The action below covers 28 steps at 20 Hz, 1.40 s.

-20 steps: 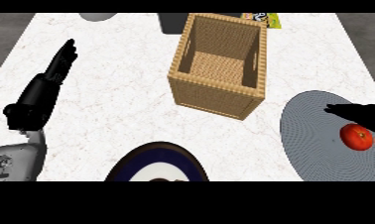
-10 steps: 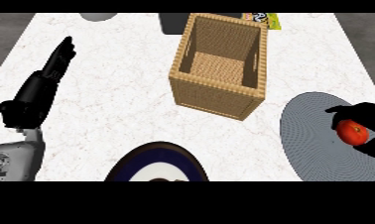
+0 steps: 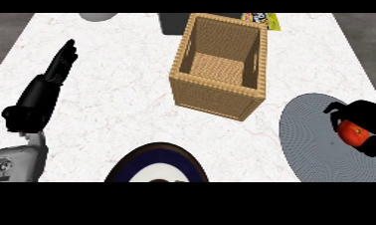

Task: Pick the tomato from the placemat and place it in the basket

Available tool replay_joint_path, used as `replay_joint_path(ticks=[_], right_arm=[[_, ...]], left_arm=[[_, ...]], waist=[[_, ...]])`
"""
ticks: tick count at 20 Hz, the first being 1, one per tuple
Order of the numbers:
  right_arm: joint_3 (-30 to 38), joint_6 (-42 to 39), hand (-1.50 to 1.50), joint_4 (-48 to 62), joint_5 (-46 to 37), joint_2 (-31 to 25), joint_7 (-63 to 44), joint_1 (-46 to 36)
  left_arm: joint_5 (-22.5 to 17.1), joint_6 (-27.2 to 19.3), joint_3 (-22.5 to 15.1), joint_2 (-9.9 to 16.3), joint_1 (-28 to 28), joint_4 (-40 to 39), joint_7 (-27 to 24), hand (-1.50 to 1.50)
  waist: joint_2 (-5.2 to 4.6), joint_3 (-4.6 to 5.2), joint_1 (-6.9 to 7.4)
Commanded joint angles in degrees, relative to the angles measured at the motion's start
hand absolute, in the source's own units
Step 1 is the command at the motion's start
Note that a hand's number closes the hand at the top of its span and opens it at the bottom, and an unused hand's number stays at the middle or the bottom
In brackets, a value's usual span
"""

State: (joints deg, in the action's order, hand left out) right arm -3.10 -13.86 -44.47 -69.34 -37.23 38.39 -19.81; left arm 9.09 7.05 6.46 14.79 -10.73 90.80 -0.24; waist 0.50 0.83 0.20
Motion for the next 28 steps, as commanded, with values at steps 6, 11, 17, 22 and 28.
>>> replay_joint_path(ticks=[6, 11, 17, 22, 28], right_arm=[[10.5, 8.3, 1.50, 3.1, 3.3, 4.4, -16.4, -3.1], [17.2, 13.3, 1.50, -0.4, 6.1, 5.4, -28.4, -6.1], [26.9, 16.4, 1.50, -10.0, 20.2, 9.6, -23.6, -9.8], [30.1, 4.8, 1.50, -19.6, 32.6, 12.5, -23.4, -15.5], [26.3, -5.0, 1.50, -38.5, 36.9, 15.2, -38.3, -19.3]], left_arm=[[-0.3, 0.7, 1.7, 1.1, -0.9, -2.3, -1.4, 0.00], [0.7, -0.8, 0.9, -0.2, -1.7, -1.9, 0.2, 0.00], [0.2, -0.5, 1.1, -0.3, -0.8, -1.1, 0.3, 0.00], [0.9, -0.8, 1.3, -0.2, 1.2, -1.7, -0.6, 0.00], [0.7, -0.4, 0.5, -0.9, 1.1, -0.4, -0.2, 0.00]], waist=[[-0.57, -0.82, -0.16], [-0.33, -0.79, -0.68], [0.28, -0.82, -1.78], [0.65, -0.68, -2.01], [0.34, -0.71, -1.46]])
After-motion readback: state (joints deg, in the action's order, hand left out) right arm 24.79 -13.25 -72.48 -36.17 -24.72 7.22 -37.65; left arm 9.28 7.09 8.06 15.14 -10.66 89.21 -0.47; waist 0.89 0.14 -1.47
